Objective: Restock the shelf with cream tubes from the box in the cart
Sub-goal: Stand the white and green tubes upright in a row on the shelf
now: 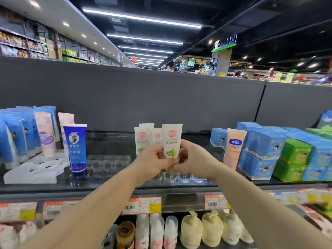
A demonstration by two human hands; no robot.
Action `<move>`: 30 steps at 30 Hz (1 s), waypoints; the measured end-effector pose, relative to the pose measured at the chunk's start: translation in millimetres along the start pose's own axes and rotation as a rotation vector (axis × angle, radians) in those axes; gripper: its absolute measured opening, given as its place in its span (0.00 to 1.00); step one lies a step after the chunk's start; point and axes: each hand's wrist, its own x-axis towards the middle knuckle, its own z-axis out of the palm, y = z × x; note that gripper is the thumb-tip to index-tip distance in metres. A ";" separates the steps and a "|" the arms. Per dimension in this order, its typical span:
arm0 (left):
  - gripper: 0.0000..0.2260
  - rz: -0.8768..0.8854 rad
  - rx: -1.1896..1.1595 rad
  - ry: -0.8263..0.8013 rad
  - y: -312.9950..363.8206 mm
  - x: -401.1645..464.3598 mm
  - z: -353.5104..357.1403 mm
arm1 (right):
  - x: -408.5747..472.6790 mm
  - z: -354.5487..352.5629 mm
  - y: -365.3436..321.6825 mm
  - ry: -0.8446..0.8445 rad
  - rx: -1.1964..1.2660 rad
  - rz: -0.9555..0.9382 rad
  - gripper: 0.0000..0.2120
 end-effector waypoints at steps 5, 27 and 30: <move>0.13 -0.018 -0.045 0.051 1.4 6.0 3.7 | 1.8 -14.9 20.9 0.093 -0.078 0.058 0.19; 0.17 0.141 0.697 -0.210 -37.2 -5.1 -6.2 | 56.3 -4.8 71.7 0.073 -0.052 0.225 0.15; 0.17 0.145 0.706 -0.217 -37.6 -4.8 -6.4 | 57.8 -5.8 71.4 0.065 -0.055 0.234 0.16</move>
